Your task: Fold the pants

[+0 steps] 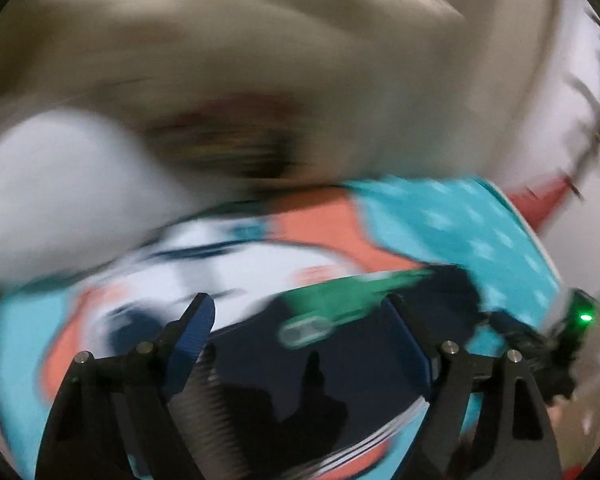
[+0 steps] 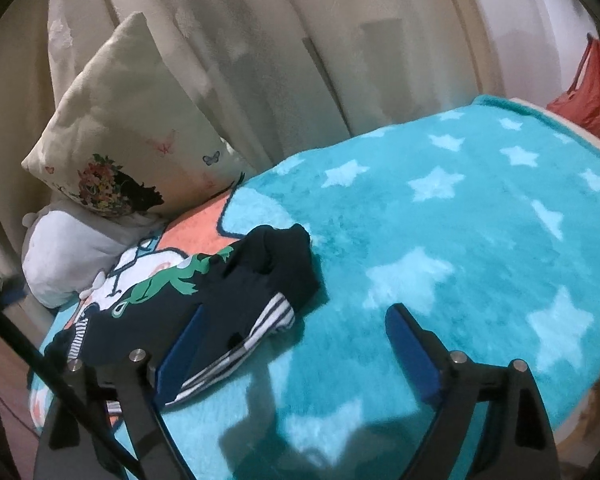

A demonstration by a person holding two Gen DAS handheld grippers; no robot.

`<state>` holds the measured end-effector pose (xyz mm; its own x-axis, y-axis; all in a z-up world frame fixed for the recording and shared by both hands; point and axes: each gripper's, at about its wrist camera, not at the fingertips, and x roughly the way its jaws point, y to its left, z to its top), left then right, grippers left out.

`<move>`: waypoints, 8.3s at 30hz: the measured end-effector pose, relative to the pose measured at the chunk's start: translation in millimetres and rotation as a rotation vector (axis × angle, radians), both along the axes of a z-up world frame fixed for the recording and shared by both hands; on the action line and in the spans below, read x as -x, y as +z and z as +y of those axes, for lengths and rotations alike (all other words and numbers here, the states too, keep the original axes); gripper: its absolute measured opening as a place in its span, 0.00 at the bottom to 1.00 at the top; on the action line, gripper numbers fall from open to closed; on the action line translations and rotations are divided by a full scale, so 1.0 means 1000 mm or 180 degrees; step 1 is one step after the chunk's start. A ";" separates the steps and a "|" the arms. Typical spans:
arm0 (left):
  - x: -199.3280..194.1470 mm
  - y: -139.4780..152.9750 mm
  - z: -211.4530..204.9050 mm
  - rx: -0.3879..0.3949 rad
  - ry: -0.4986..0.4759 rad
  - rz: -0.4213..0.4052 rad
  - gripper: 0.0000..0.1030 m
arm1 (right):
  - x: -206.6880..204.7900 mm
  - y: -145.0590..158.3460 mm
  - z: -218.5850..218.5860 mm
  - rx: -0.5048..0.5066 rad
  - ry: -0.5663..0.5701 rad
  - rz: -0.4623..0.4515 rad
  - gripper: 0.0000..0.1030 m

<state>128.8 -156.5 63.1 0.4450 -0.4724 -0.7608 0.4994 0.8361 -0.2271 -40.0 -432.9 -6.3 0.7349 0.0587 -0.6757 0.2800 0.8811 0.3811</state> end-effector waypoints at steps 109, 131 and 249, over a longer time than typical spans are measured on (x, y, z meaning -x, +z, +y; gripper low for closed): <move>0.151 -0.043 0.094 0.0996 0.0556 -0.0052 0.32 | -0.159 0.059 0.224 -0.0167 0.2379 0.0684 0.37; 0.119 -0.052 0.093 0.0913 0.0707 0.0172 0.45 | -0.138 0.016 0.112 -0.0480 0.1584 0.0636 0.44; 0.153 -0.005 0.140 -0.0450 0.2060 -0.1022 1.00 | -0.022 0.030 0.211 0.0531 0.1179 -0.0463 0.81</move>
